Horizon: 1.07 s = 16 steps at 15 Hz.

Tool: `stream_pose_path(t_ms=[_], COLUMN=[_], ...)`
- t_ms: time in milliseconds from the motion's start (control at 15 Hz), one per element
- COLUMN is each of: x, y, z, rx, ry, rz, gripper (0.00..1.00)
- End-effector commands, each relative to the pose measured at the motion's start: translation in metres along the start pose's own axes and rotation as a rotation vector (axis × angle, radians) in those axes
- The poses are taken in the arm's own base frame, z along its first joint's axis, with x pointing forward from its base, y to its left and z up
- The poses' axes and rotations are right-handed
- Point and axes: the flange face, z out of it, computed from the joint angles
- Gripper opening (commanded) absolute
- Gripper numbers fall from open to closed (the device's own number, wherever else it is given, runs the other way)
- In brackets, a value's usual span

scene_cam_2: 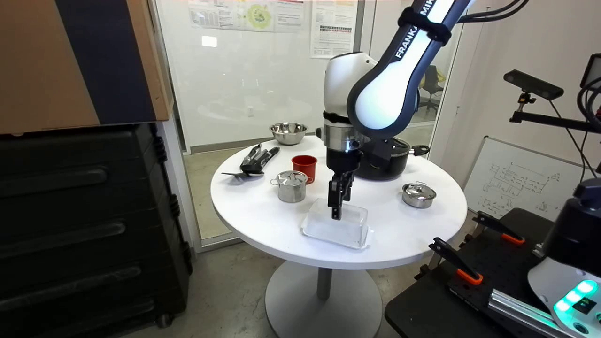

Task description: Uncover the white plate and put the clear lid on the table

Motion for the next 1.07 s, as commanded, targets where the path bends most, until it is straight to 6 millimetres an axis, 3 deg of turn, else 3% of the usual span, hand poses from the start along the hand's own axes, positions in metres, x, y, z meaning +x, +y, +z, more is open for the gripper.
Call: stream_pose_path(t_ms=[0, 733, 800, 1000], x=[0.0034, 0.0008, 0.0006, 0.0014], y=[-0.0008, -0.0010, -0.0011, -0.0014], z=[0.0045, 0.0138, 0.0142, 0.0094], rx=[-0.016, -0.021, -0.021, -0.022], ry=[0.001, -0.019, -0.018, -0.007], rz=[0.009, 0.015, 0.016, 0.013], gripper=[1.00, 1.00, 0.75, 0.64])
